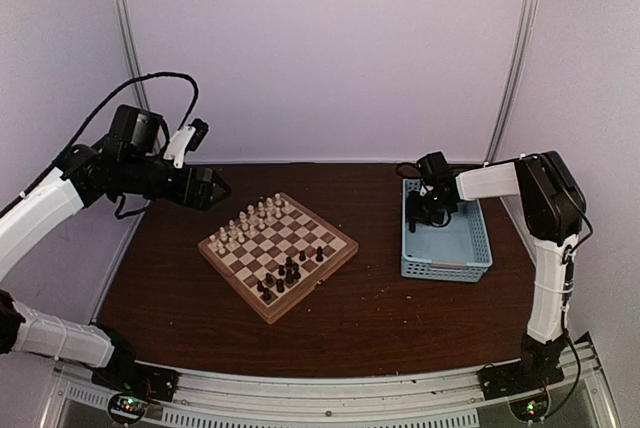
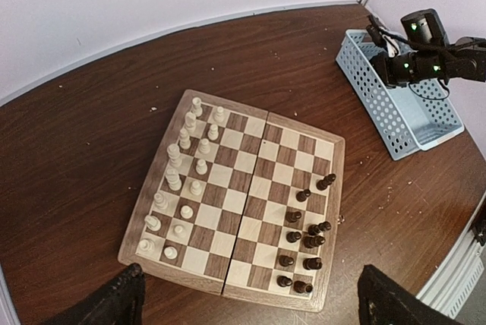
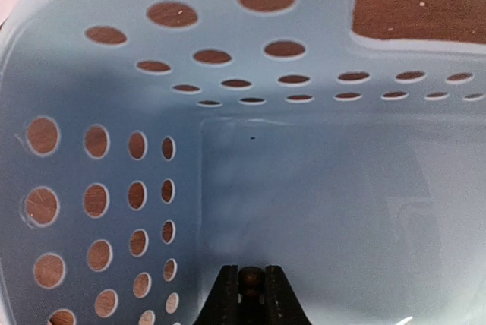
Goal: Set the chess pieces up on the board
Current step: Pick up the chess piece from the storage box.
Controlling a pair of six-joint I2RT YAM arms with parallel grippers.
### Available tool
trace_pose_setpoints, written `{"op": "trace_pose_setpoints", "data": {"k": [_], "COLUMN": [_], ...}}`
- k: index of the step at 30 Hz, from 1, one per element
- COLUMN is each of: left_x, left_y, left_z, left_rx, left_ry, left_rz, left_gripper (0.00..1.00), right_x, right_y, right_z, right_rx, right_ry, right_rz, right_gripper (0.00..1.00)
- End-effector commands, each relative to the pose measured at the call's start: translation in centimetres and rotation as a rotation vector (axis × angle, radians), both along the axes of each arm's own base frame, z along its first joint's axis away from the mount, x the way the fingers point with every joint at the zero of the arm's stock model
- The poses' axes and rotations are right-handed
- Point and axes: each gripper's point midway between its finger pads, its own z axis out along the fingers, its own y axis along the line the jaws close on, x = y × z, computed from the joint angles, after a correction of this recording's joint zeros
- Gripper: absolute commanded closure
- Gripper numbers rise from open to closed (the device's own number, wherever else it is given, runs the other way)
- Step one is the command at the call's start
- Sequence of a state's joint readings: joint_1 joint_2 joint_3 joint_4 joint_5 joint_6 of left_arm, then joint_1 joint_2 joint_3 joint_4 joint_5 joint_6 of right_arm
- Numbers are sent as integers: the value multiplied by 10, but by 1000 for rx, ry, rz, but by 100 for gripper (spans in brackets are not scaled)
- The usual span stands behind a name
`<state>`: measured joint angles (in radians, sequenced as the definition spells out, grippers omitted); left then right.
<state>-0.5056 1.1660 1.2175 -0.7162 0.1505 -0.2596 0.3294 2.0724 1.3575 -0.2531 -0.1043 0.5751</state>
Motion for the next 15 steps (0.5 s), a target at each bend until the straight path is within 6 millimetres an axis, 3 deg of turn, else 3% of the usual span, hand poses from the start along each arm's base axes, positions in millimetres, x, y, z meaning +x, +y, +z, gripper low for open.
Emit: {"op": "trace_pose_setpoints", "data": {"k": [1,8,15], "left_x": [-9,-17,-30], "left_y": [2,0,-36], "left_z": [15,16,16], "left_rx": [-32,-60,-211], "left_ry": [-52,-45,9], "left_rz": [-16,-35,-209], "left_gripper": [2,2,2], "right_x": [-15,-24,-49], "right_y": [-19,-22,-12], "right_z": [-1,59,98], "right_rx": [-111,-72,-6], "right_ry": [52,-104,-213], "right_rz": [-21,-1,99], "right_gripper": [93,93,92]}}
